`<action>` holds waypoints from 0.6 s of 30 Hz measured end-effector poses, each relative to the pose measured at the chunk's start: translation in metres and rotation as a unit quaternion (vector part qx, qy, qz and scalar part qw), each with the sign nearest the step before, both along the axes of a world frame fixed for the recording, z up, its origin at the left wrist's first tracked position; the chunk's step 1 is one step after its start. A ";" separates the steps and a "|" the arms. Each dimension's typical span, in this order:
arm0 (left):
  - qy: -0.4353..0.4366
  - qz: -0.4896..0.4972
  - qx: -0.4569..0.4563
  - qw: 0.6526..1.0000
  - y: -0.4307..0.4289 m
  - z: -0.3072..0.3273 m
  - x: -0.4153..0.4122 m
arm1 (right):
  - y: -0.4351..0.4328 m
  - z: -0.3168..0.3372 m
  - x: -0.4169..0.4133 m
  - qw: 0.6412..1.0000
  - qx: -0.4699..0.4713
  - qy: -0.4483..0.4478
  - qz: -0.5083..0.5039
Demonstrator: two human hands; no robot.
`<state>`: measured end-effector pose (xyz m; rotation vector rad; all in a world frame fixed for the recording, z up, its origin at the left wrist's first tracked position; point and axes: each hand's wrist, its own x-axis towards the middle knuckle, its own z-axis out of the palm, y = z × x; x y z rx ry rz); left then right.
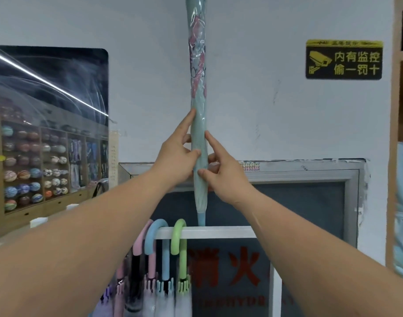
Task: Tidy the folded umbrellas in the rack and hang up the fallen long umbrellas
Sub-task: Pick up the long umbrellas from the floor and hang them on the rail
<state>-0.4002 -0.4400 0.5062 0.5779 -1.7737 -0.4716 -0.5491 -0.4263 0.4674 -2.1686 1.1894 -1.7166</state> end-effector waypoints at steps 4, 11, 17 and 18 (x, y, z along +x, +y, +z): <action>-0.008 -0.003 0.026 1.000 -0.008 -0.028 -0.004 | -0.005 -0.027 -0.004 1.000 0.026 -0.005 0.012; -0.030 -0.022 0.061 0.997 -0.010 -0.057 0.001 | -0.006 -0.059 -0.008 0.998 0.061 0.017 0.023; -0.041 -0.032 0.062 0.997 -0.009 -0.079 0.008 | -0.006 -0.070 -0.010 0.995 0.080 -0.013 0.059; -0.041 -0.034 0.061 0.997 -0.009 -0.083 0.009 | -0.007 -0.070 -0.010 0.995 0.080 -0.024 0.059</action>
